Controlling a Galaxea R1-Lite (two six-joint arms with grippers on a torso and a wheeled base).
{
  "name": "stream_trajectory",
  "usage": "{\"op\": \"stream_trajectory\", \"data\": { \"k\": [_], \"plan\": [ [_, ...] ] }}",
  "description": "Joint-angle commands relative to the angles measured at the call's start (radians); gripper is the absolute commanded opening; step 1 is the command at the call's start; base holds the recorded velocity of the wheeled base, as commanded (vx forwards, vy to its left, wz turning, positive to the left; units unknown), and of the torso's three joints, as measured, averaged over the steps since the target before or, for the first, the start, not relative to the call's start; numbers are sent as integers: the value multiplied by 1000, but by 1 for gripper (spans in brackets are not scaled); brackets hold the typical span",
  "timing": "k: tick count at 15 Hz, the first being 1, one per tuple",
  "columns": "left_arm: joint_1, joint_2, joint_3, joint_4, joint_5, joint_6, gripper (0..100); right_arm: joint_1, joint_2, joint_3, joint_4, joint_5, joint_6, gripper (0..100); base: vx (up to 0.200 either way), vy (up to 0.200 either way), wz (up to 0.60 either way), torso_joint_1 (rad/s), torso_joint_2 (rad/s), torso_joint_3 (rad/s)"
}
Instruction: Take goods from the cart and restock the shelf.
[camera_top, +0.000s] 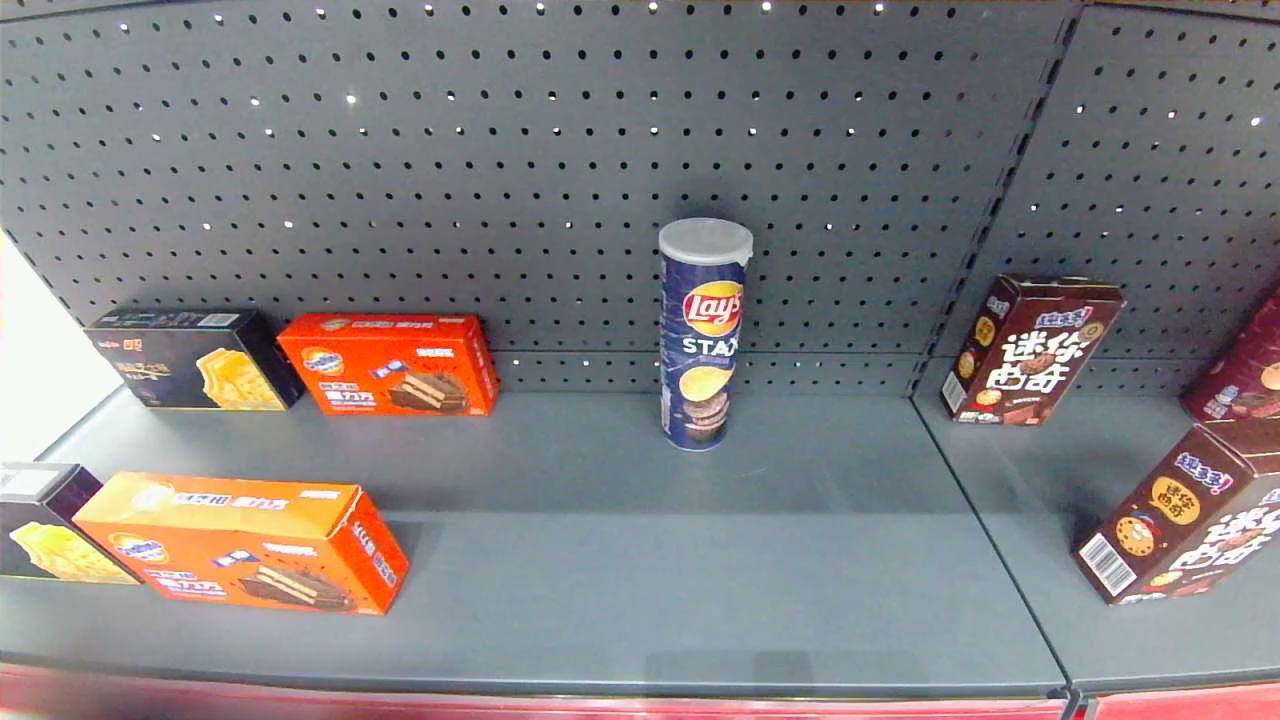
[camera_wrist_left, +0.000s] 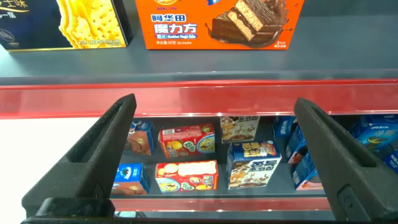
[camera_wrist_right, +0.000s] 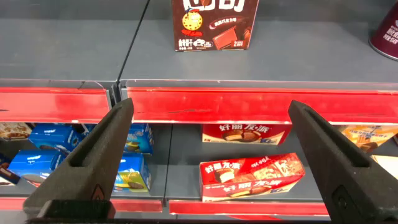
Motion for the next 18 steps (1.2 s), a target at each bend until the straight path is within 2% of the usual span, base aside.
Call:
{"op": "stream_trajectory", "data": {
  "k": [1,16,18],
  "plan": [
    [0,1,0,0,0,0,100,0,1,0,0,0,-1,100,0,0,0,0,0,0],
    [0,1,0,0,2,-2,100,0,1,0,0,-2,1,100,0,0,0,0,0,0],
    [0,1,0,0,2,-2,100,0,1,0,0,-3,-1,100,0,0,600,5,2,5]
  ]
}}
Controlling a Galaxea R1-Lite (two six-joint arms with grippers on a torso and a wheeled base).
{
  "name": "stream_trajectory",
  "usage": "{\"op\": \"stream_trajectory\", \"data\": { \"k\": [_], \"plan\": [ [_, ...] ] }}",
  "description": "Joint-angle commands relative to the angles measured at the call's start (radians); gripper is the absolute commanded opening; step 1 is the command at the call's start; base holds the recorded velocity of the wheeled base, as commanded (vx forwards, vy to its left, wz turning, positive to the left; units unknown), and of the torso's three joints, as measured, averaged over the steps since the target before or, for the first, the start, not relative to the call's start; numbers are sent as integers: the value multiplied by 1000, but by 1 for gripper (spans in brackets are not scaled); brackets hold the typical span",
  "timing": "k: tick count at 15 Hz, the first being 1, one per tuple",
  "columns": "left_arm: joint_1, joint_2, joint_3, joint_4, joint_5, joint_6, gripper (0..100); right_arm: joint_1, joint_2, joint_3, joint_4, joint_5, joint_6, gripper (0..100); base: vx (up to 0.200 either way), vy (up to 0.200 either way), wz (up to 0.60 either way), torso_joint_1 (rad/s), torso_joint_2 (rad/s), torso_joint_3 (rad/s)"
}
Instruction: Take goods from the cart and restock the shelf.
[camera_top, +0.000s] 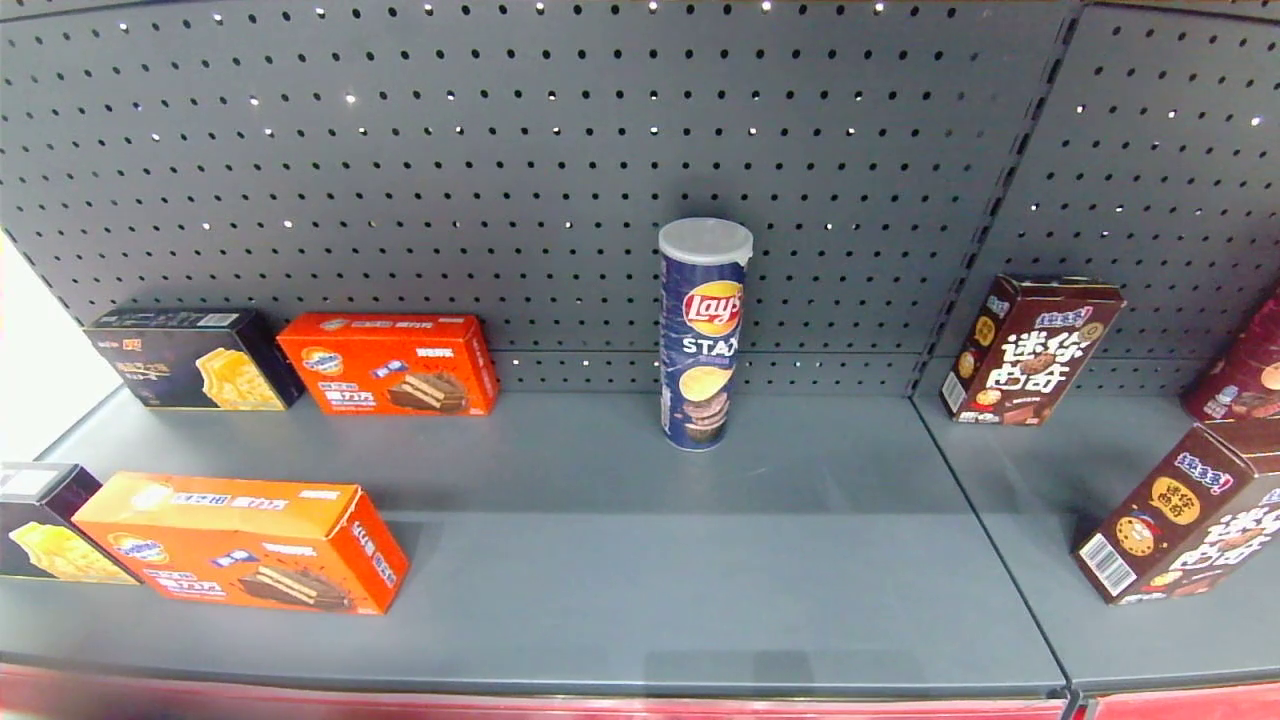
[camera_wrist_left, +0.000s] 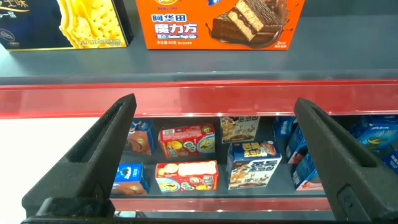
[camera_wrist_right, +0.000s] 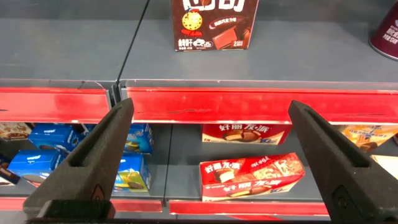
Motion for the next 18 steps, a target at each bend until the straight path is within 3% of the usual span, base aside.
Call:
{"op": "stream_trajectory", "data": {
  "k": [1,18],
  "plan": [
    [0,1,0,-1,0,1,100,0,1,0,0,0,0,100,0,0,600,2,2,7],
    [-1,1,0,-1,0,-2,100,0,1,0,0,-2,0,100,0,0,600,3,3,3]
  ]
}}
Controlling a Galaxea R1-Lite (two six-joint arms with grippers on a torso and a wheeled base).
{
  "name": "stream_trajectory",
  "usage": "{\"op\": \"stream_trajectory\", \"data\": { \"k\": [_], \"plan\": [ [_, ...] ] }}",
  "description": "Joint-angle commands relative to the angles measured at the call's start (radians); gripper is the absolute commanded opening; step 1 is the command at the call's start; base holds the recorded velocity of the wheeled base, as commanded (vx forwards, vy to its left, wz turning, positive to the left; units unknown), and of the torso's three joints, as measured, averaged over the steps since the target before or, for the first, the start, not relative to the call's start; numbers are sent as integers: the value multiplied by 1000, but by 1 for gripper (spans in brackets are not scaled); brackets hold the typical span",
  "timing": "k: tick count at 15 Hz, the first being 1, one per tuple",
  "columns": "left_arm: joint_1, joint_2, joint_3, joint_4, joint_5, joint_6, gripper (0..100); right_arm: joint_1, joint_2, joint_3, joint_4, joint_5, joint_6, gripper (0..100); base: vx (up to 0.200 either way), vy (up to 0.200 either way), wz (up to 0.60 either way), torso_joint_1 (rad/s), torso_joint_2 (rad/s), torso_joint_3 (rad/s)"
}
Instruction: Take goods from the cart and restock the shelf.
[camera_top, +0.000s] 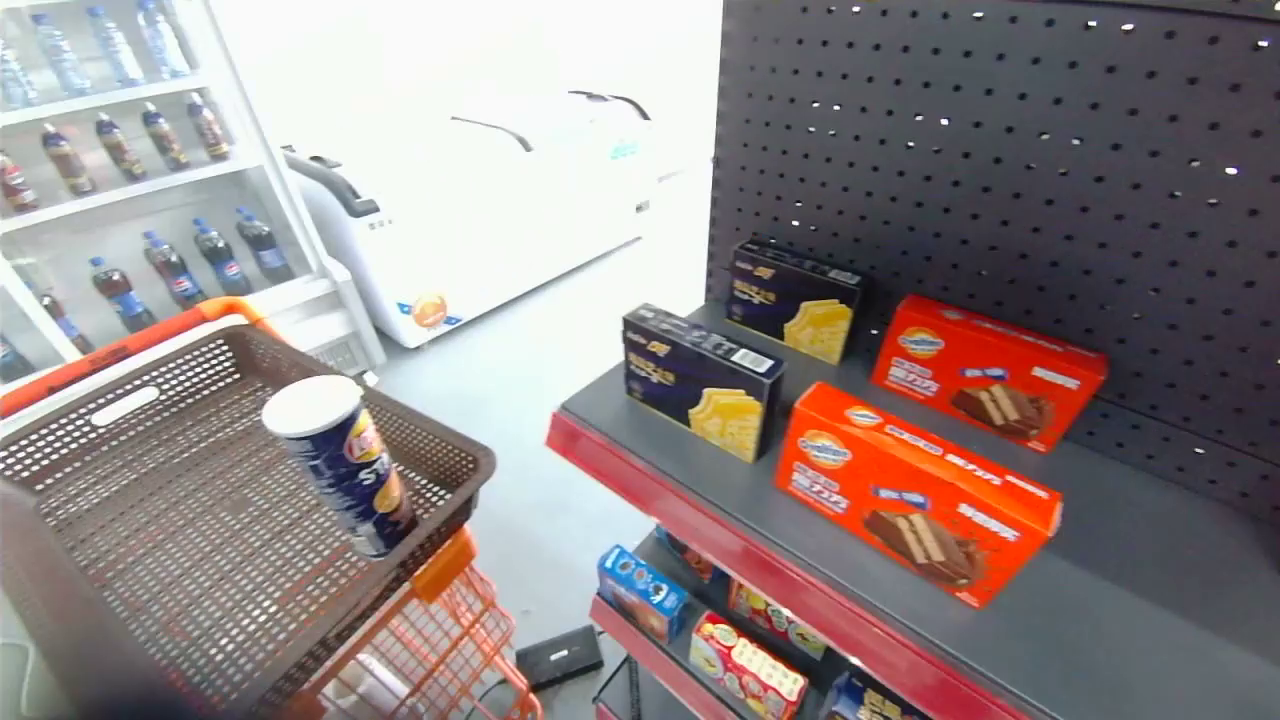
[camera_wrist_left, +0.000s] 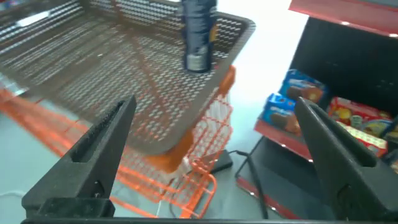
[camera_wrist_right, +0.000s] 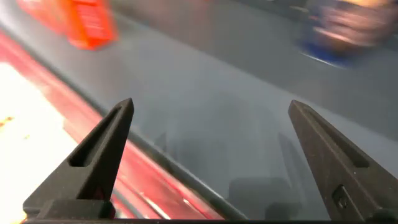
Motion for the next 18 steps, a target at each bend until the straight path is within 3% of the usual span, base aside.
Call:
{"op": "stream_trajectory", "data": {
  "k": [1,11,12,13,14,17,18],
  "plan": [
    [0,1,0,0,0,1,100,0,1,0,0,0,0,100,0,0,600,2,-2,7],
    [2,1,-8,-5,-11,15,100,0,1,0,0,2,1,100,0,0,0,0,0,0],
    [-5,24,-118,5,-57,97,100,0,1,0,0,2,1,100,0,0,0,0,0,0],
    [-5,76,-172,31,-80,128,100,0,1,0,0,2,1,100,0,0,0,0,0,0],
    [-5,165,-222,84,-89,134,100,0,1,0,0,2,1,100,0,0,0,0,0,0],
    [-9,389,-282,87,-87,136,100,0,1,0,0,2,1,100,0,0,0,0,0,0],
    [-14,522,-353,86,-87,134,100,0,1,0,0,2,1,100,0,0,0,0,0,0]
  ]
}}
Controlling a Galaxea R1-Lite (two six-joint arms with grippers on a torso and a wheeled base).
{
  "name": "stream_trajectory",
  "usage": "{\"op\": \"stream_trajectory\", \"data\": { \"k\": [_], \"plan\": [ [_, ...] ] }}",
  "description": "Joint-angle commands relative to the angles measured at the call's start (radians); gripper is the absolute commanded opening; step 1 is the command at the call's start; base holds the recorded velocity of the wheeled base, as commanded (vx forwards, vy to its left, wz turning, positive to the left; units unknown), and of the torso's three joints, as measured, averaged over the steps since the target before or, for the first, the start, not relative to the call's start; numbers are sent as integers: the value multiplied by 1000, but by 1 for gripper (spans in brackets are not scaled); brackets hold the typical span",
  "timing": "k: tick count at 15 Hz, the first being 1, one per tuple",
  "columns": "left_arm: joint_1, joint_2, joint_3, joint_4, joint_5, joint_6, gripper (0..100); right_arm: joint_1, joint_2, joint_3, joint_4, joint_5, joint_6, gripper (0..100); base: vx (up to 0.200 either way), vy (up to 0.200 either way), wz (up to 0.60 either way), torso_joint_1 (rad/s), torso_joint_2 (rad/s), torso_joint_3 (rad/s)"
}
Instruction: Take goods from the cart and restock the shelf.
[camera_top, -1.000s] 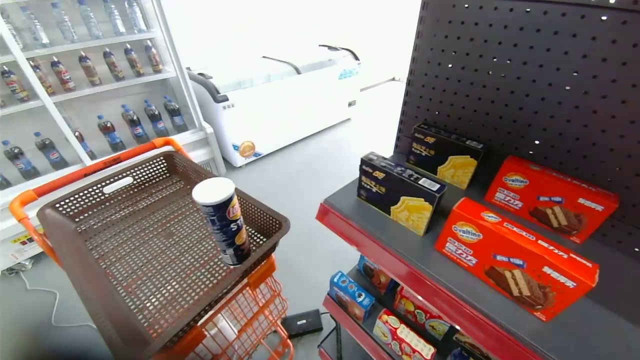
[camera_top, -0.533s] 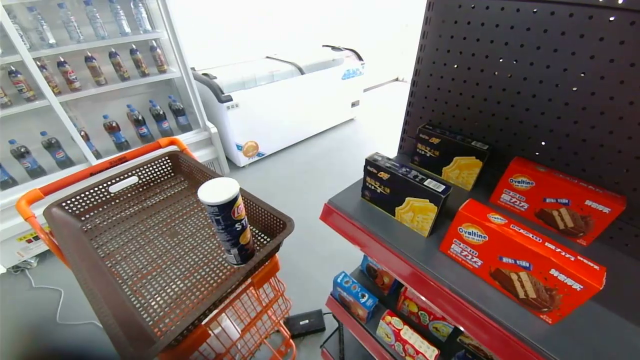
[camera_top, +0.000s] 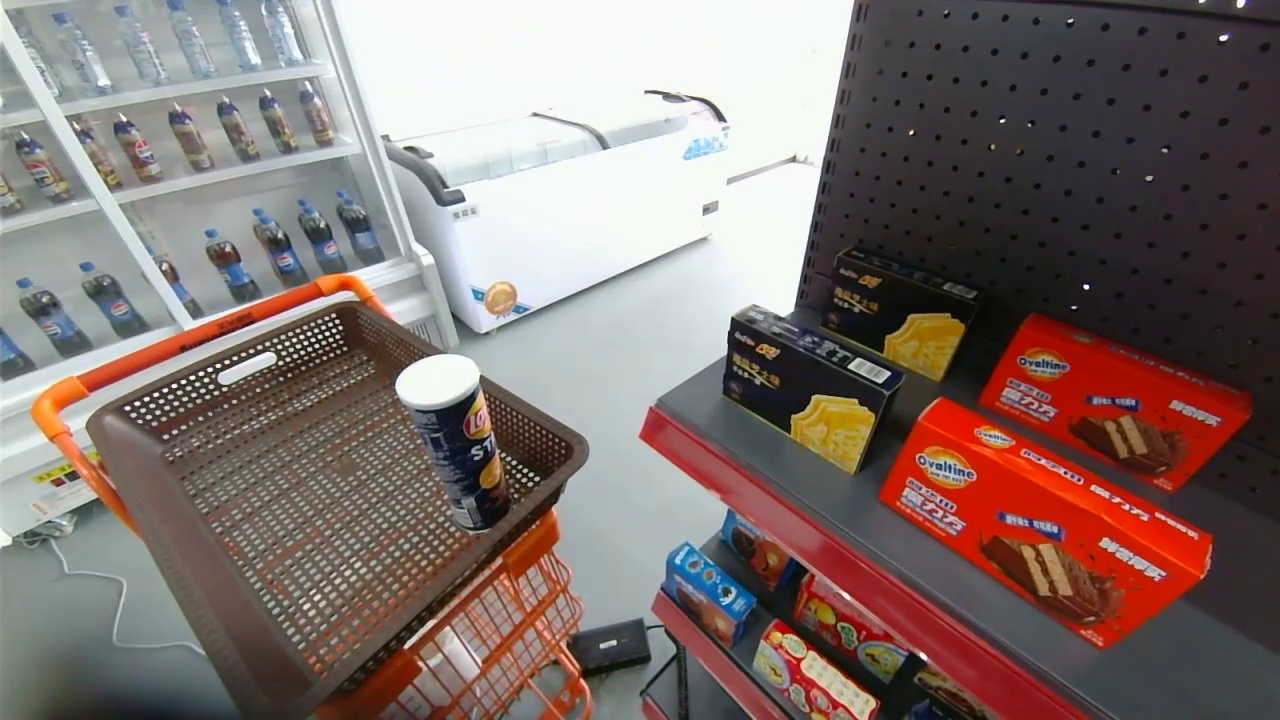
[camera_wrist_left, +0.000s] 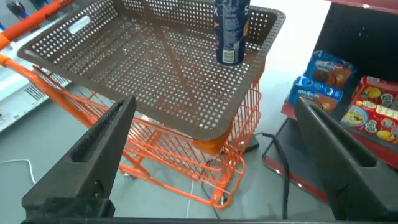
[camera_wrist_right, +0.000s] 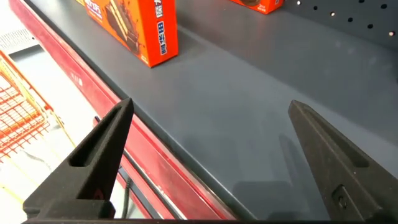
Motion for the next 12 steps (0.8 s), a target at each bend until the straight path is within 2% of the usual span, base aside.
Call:
{"op": "stream_trajectory", "data": {
  "k": [1,3,5,6,7,8,9,11,12],
  "plan": [
    [-12,339,-170,-1,-4,5,100,0,1,0,0,0,0,100,0,0,0,0,0,0],
    [-121,476,-231,-29,2,1,100,0,1,0,0,0,0,100,0,0,0,0,0,0],
    [-124,575,-228,-119,5,4,100,0,1,0,0,0,0,100,0,0,0,0,0,0],
    [-93,681,-214,-220,2,2,100,0,1,0,0,0,0,100,0,0,0,0,0,0],
    [-90,760,-208,-299,-12,2,100,0,1,0,0,0,0,100,0,0,0,0,0,0],
    [-89,789,-208,-331,-18,2,100,0,1,0,0,0,0,100,0,0,0,0,0,0],
    [-89,885,-211,-432,-34,5,100,0,1,0,0,0,0,100,0,0,0,0,0,0],
    [-93,980,-213,-532,-32,8,100,0,1,0,0,0,0,100,0,0,0,0,0,0],
    [-93,1065,-210,-624,-32,7,100,0,1,0,0,0,0,100,0,0,0,0,0,0]
  ]
}}
